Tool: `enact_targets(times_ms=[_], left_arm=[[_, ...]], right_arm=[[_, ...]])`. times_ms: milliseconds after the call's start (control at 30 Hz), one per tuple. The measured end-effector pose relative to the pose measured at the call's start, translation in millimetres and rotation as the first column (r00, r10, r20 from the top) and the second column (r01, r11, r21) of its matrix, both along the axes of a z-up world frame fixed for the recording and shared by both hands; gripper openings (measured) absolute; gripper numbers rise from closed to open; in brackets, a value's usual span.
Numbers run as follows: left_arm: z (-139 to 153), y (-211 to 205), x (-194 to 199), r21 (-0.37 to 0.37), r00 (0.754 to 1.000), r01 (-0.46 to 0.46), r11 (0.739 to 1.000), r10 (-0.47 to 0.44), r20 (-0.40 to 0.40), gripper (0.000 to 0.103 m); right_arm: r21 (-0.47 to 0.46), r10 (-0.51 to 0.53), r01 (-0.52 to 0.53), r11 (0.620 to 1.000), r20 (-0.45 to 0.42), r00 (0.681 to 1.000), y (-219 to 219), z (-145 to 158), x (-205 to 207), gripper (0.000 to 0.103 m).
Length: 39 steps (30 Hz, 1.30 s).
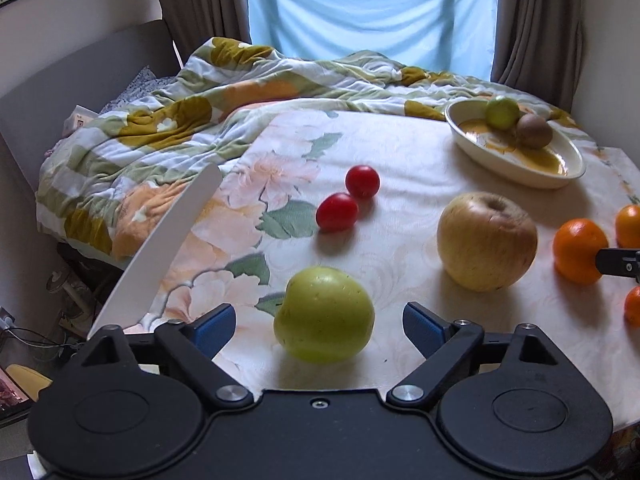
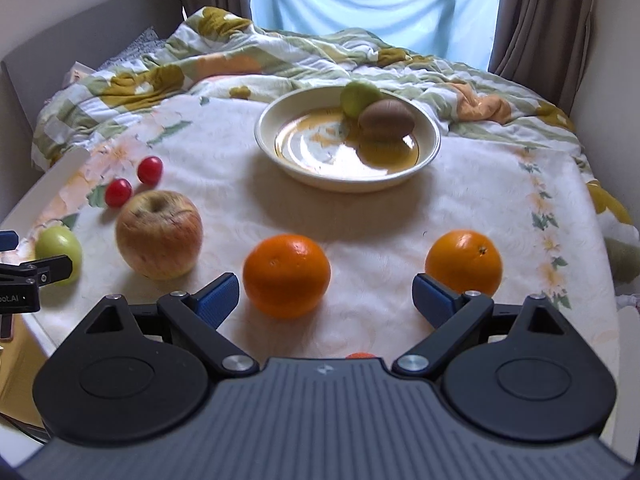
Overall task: Organize fruits
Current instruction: 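Grasp the second green apple with the left tool while the right tool approaches an orange, then carry the green apple into the bowl with the left tool while the right tool grasps the orange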
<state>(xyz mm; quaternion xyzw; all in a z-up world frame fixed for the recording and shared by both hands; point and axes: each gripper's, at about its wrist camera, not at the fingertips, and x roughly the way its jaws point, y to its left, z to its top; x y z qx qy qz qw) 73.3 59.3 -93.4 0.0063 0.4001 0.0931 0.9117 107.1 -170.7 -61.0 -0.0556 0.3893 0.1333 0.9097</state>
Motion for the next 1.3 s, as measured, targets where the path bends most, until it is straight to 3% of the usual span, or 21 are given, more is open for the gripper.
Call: enact_targets(times_ms=[233,367,600,800,1300], left_arm=[[-12,-1,6,0.016,1.0,0.009,1.0,-0.008,-0.02,0.079],[-15,1,10,-0.009,0.999,0.019,1.0,-0.02,-0.032,0.062],[-14,3,10,-0.028,0.999,0.019,0.999,-0.02,-0.032,0.061],[-13,3,9,-0.032,0.999,0.019,0.999,-0.02,-0.032,0.061],[2,-7,-6,-0.065,1.0,0.009,0.998,-0.01,-0.012,0.061]], right_arm=[[-0.013,0.041,-0.041,0.999,-0.028,0.999,13,-16,9,0.103],[-0.014,0.057,-0.058,0.998,-0.034,0.998,19,-20,13,0.103],[-0.026,0.069,-0.07,0.997,-0.037,0.997,25,-24,20,0.102],[-0.03,0.077,-0.079,0.996,-0.057,0.995,30,-29,28,0.084],[-0.032,0.126,-0.127,0.991,-0.051,0.991,33,-26,26,0.075]])
